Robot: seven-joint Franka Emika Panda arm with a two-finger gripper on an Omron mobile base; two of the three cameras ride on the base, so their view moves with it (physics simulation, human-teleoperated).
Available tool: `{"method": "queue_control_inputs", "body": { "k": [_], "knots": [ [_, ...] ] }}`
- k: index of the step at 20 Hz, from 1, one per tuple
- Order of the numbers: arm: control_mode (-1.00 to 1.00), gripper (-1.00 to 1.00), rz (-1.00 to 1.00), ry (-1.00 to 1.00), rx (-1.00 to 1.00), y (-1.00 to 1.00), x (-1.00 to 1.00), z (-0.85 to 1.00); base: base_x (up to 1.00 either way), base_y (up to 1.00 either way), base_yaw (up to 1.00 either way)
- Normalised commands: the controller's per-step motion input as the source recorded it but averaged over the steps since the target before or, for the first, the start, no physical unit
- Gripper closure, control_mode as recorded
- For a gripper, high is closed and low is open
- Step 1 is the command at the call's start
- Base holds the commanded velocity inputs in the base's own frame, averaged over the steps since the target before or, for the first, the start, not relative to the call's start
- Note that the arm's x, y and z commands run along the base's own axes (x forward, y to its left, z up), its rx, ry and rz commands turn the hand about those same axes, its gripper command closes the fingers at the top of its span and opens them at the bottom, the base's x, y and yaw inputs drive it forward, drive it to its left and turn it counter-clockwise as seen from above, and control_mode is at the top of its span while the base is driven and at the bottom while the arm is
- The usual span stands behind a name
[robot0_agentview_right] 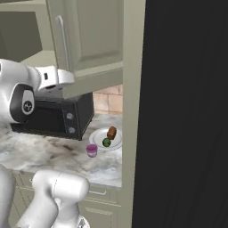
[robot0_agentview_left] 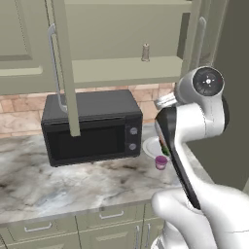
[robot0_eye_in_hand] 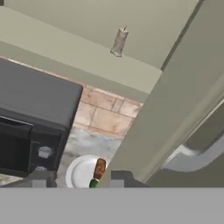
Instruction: Pick the avocado and bread from the counter and place them on the plate. Then pick the jam from the cabinet and place it next to the plate. Lastly close the cabinet door.
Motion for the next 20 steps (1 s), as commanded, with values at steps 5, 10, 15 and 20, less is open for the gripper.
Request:
{"method": "queue_control_inputs", "body": {
  "k": [5,10,15,20],
  "knots": [
    [-1.00,-1.00,0.15,0.00,0.00,0.00,1.00,-0.44,0.00,0.00,0.00],
    [-1.00,-1.00,0.20,0.00,0.00,0.00,1.00,-0.69,0.00,0.00,0.00],
    [-1.00,-1.00,0.19,-0.07,0.00,0.00,1.00,-0.47,0.00,0.00,0.00],
    [-1.00,-1.00,0.15,-0.08,0.00,0.00,1.00,-0.44,0.00,0.00,0.00]
  ]
}}
